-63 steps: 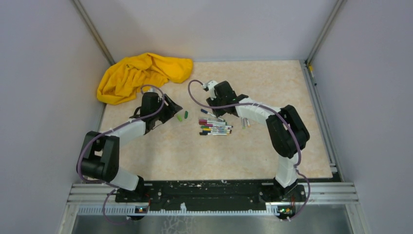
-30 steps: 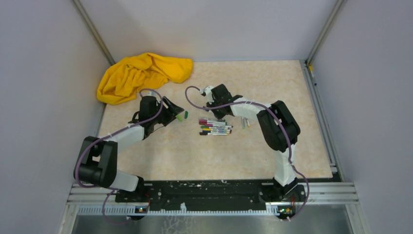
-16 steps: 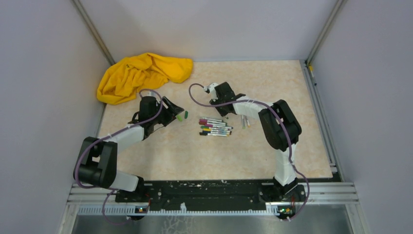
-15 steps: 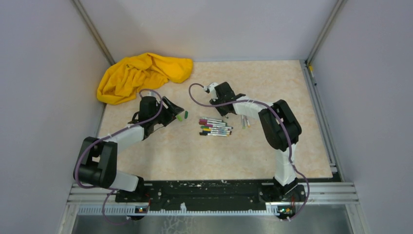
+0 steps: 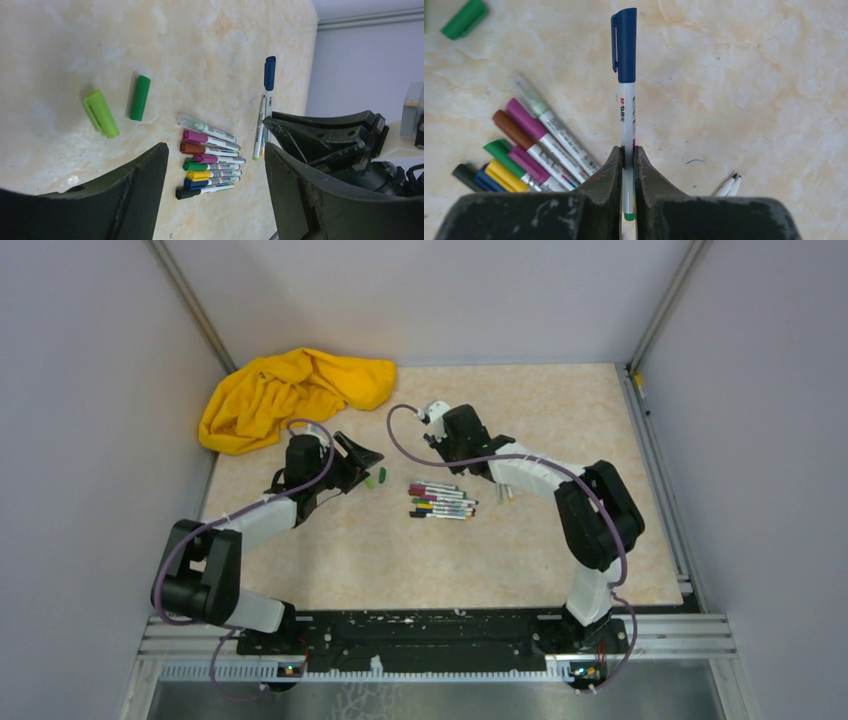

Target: Open the pen caps

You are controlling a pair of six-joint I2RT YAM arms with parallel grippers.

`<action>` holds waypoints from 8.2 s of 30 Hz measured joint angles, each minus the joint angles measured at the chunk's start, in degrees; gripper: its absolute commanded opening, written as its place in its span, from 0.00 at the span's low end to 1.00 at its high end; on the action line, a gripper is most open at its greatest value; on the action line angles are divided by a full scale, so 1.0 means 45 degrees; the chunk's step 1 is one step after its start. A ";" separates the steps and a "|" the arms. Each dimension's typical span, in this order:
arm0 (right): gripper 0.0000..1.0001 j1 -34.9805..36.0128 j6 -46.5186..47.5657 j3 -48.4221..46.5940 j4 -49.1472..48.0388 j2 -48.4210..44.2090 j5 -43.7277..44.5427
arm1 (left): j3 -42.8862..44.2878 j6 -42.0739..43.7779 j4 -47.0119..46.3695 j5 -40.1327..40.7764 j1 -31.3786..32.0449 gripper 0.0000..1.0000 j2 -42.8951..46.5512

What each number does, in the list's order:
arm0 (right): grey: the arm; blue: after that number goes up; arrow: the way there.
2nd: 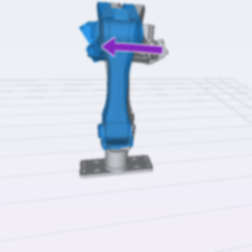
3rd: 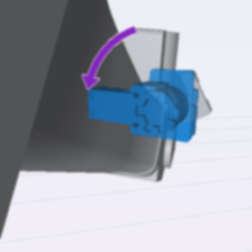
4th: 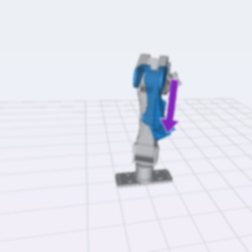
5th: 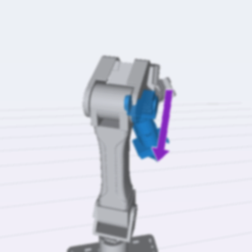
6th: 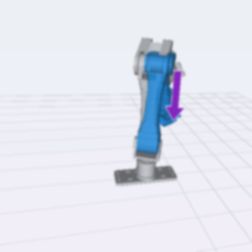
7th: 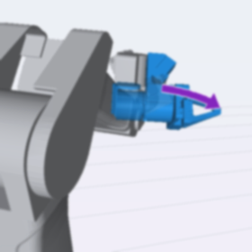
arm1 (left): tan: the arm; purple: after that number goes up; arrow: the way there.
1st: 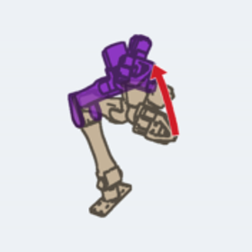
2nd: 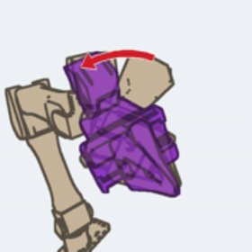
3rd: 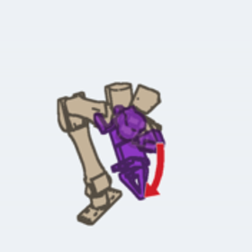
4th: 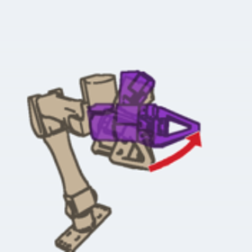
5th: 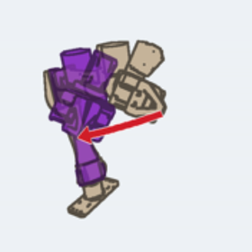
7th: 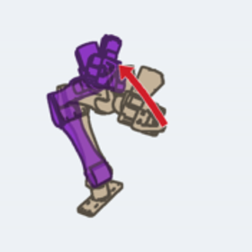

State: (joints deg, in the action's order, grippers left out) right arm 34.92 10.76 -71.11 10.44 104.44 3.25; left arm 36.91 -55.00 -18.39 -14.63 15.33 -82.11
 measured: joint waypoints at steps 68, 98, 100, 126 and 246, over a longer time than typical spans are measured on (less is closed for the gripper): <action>0.22 0.3983 -0.3813 0.2973 -0.1627 -0.3172 -0.1685 | -0.2191 -0.1860 -0.3177 0.0189 0.2152 0.00 0.1253; 0.00 0.5042 -0.4877 0.3920 -0.2147 -0.4192 -0.0058 | -0.3424 -0.1875 -0.2909 0.1462 0.3317 0.00 0.3473; 0.00 0.5280 -0.4979 0.4245 -0.2458 -0.4299 0.0194 | -0.3643 -0.1880 -0.2885 0.1530 0.3390 0.00 0.3696; 0.00 0.5469 -0.5255 0.7436 -0.2526 -0.6513 0.3031 | -0.3895 -0.0670 -0.3546 0.4847 0.1642 0.00 0.2701; 0.16 -0.0039 -0.2093 -0.0461 -0.0301 0.1836 0.0112 | 0.0403 0.0806 -0.0408 0.5765 0.7218 0.29 -0.3167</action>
State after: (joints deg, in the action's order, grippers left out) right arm 34.74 1.34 -73.19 9.08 112.71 3.75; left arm 38.72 -51.37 -20.23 11.31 47.81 -96.36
